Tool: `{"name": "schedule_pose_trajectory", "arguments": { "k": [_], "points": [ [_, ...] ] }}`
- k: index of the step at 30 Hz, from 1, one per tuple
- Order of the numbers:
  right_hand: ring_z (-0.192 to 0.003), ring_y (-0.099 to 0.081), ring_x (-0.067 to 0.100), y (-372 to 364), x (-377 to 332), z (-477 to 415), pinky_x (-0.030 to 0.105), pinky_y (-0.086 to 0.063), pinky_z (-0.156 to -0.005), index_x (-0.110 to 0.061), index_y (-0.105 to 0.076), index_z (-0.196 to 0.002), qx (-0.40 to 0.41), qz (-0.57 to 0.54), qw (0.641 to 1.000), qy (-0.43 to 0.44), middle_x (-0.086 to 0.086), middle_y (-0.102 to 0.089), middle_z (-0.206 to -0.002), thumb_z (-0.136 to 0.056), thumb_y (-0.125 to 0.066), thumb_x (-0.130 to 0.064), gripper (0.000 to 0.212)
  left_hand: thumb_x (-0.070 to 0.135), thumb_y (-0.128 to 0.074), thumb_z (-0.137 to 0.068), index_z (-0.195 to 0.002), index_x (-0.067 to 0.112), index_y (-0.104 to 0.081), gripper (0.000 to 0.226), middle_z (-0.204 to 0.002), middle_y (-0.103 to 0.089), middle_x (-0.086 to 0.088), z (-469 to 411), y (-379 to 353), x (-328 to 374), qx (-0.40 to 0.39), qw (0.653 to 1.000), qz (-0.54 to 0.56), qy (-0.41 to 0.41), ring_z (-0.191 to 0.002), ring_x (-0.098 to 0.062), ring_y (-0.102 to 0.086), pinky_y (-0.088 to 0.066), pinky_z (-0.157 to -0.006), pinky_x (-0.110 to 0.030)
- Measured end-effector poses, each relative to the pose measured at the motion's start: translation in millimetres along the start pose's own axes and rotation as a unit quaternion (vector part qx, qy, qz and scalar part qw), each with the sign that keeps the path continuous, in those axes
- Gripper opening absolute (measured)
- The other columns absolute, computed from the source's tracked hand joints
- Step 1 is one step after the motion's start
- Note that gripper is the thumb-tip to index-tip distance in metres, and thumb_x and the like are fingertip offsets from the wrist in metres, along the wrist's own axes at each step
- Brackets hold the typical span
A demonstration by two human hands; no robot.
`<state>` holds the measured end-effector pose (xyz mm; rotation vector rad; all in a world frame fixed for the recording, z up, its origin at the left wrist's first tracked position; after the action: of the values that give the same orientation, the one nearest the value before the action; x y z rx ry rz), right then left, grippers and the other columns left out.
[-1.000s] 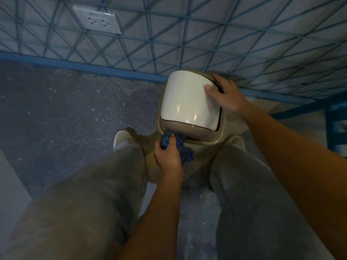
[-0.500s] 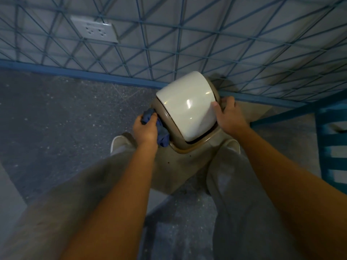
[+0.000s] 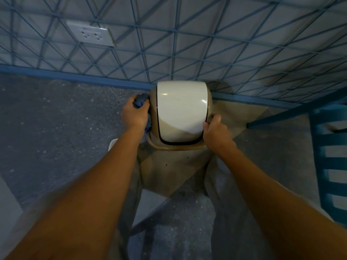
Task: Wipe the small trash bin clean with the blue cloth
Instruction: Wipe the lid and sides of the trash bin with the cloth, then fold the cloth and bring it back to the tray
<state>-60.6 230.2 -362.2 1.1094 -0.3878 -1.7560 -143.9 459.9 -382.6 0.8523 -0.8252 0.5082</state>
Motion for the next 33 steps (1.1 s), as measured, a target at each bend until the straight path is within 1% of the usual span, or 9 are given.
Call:
{"name": "schedule_pose_trajectory", "arguments": {
  "k": [5,8,11,13,16,19,23,28,33],
  "points": [
    [-0.108,-0.057,0.033,2.9,0.4,4.0,0.040,-0.046,-0.088,-0.005,-0.030,-0.131,-0.016,-0.003,1.000,0.006,0.023,-0.055,-0.121,-0.099,-0.038,-0.027,0.040,0.026,-0.061,-0.086,-0.119,0.002,-0.056,0.041,-0.119,-0.059,-0.007,9.8,8.3,-3.3,0.028,0.999,0.018,-0.008,-0.111,-0.021,-0.055,-0.044,-0.098,-0.033],
    [-0.116,-0.051,0.034,5.7,0.8,11.5,0.037,-0.042,-0.091,-0.006,-0.021,-0.139,-0.038,-0.017,0.999,0.000,0.024,-0.049,-0.130,-0.097,-0.041,-0.033,0.054,0.024,-0.061,-0.087,-0.121,0.002,-0.054,0.041,-0.123,-0.058,-0.014,20.8,25.0,0.8,0.068,0.994,0.077,0.025,-0.113,-0.025,-0.055,-0.045,-0.096,-0.032],
    [-0.129,-0.041,0.033,16.6,-6.0,25.8,0.039,-0.036,-0.103,-0.006,-0.016,-0.144,-0.036,-0.057,0.998,0.001,0.020,-0.038,-0.143,-0.096,-0.042,-0.040,0.064,0.022,-0.062,-0.086,-0.119,0.007,-0.054,0.037,-0.119,-0.059,-0.011,45.8,40.0,16.5,0.092,0.986,0.137,0.036,-0.108,-0.019,-0.056,-0.046,-0.092,-0.028],
    [-0.127,-0.044,0.026,29.1,-19.0,40.0,0.032,-0.035,-0.100,-0.009,-0.021,-0.143,-0.040,-0.128,0.991,0.031,0.013,-0.042,-0.142,-0.096,-0.042,-0.038,0.059,0.022,-0.062,-0.086,-0.112,0.011,-0.056,0.029,-0.109,-0.059,-0.007,69.2,40.1,31.3,0.073,0.982,0.172,0.033,-0.101,-0.017,-0.056,-0.048,-0.090,-0.029],
    [-0.110,-0.047,0.012,42.8,-33.6,62.2,0.025,-0.037,-0.091,-0.016,-0.028,-0.142,-0.078,-0.272,0.958,0.049,0.000,-0.049,-0.123,-0.095,-0.044,-0.038,0.054,0.024,-0.063,-0.085,-0.111,0.008,-0.057,0.031,-0.105,-0.060,-0.005,105.0,27.4,51.7,0.016,0.977,0.208,0.050,-0.101,-0.020,-0.059,-0.050,-0.089,-0.033],
    [-0.118,-0.052,0.020,52.3,-33.5,79.0,0.041,-0.045,-0.100,-0.021,-0.034,-0.138,-0.116,-0.378,0.918,0.013,-0.002,-0.052,-0.130,-0.085,-0.053,-0.054,0.066,0.028,-0.066,-0.082,-0.098,0.018,-0.060,0.020,-0.103,-0.064,-0.004,139.9,3.6,75.0,-0.061,0.970,0.228,0.060,-0.102,-0.023,-0.061,-0.051,-0.091,-0.040],
    [-0.105,-0.063,0.018,89.1,-33.7,106.7,0.035,-0.052,-0.088,-0.023,-0.054,-0.117,-0.151,-0.470,0.868,0.055,0.001,-0.064,-0.117,-0.091,-0.050,-0.038,0.031,0.024,-0.064,-0.082,-0.084,0.021,-0.060,0.006,-0.085,-0.065,-0.003,191.1,-25.9,122.5,-0.151,0.958,0.243,0.033,-0.089,-0.023,-0.063,-0.051,-0.076,-0.037],
    [-0.109,-0.064,0.025,152.9,3.3,133.9,0.044,-0.049,-0.097,-0.017,-0.055,-0.122,-0.087,-0.524,0.842,0.089,0.010,-0.065,-0.121,-0.070,-0.074,-0.032,0.057,0.019,-0.061,-0.083,-0.094,0.013,-0.055,0.014,-0.087,-0.064,-0.010,254.2,-64.2,169.2,-0.288,0.928,0.237,0.020,-0.083,-0.025,-0.064,-0.053,-0.074,-0.038],
    [-0.098,-0.065,0.025,225.0,56.4,163.5,0.037,-0.053,-0.089,-0.003,-0.050,-0.125,-0.012,-0.592,0.800,0.100,0.017,-0.064,-0.117,-0.069,-0.069,-0.016,0.061,0.006,-0.054,-0.084,-0.104,0.007,-0.052,0.020,-0.084,-0.060,-0.007,320.5,-106.4,201.4,-0.399,0.893,0.208,-0.023,-0.073,-0.015,-0.059,-0.050,-0.057,-0.022]
  ]
}}
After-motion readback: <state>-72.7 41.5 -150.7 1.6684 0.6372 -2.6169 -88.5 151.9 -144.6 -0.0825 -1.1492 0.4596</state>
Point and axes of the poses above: each hand's wrist, its own z-axis away from the middle knuckle, its own y-axis out of the back of the hand, x = y × z, the point moved 6 cm from there along -z, towards the middle knuckle
